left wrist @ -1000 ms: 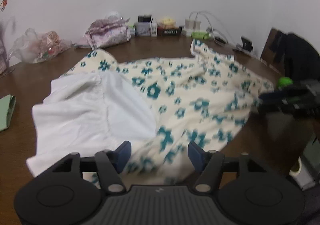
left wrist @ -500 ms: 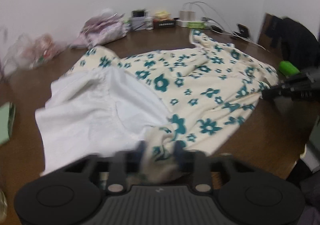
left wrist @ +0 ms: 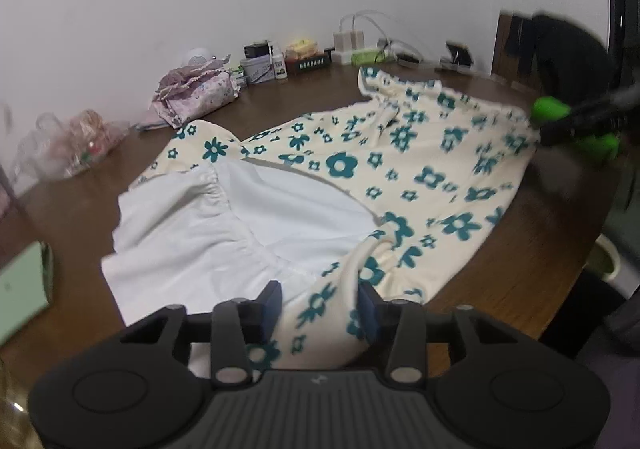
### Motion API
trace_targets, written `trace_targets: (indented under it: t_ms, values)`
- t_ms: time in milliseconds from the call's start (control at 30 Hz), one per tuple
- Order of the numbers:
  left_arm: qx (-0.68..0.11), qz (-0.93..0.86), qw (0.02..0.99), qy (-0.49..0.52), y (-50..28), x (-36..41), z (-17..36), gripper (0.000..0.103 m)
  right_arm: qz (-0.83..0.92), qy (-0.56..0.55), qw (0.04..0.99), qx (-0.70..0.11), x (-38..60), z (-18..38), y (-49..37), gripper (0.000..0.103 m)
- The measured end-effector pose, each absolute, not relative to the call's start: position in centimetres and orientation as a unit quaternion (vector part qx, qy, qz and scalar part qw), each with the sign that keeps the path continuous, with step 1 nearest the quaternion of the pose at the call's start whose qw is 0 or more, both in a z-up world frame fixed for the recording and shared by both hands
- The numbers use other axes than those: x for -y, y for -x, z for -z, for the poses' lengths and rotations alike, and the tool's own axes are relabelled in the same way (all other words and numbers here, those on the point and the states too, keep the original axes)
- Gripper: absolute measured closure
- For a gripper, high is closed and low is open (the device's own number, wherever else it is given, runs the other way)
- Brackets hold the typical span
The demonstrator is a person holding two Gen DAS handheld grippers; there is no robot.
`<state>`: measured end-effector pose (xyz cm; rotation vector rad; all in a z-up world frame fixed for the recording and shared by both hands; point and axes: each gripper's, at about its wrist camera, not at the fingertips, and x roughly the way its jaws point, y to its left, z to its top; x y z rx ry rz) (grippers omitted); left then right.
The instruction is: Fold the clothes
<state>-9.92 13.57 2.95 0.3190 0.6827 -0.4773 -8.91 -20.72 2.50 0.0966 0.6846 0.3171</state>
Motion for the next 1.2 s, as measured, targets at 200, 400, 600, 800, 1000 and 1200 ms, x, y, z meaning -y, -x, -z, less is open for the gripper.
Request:
trace_targets:
  t_ms: [200, 400, 600, 800, 1000, 1200]
  values:
    - [-0.341, 0.247, 0.897, -0.136, 9.9, -14.2, -2.2, 0.056, -0.169, -0.020, 0.927, -0.335, 18.8, -1.4, 7.6, 0.057]
    - [-0.343, 0.245, 0.899, -0.121, 10.0, -15.3, -1.8, 0.084, -0.158, -0.019, 0.917, -0.366, 18.5, -0.3, 6.8, 0.098]
    - [-0.303, 0.242, 0.920, -0.057, 10.1, -17.8, -3.5, 0.067, -0.174, 0.016, 0.916, -0.360, 17.6, -1.9, 9.3, 0.088]
    - [-0.311, 0.233, 0.916, -0.103, 10.5, -17.1, -3.4, 0.034, -0.182, 0.036, 0.925, -0.331, 18.1, -2.1, 10.3, 0.058]
    - [-0.333, 0.222, 0.909, -0.113, 10.6, -16.6, -1.1, 0.034, -0.173, 0.045, 0.924, -0.337, 17.7, -0.4, 9.7, 0.058]
    - [-0.329, 0.229, 0.911, -0.095, 10.4, -17.5, -0.8, 0.039, -0.168, 0.051, 0.926, -0.334, 17.4, -0.2, 9.6, 0.058]
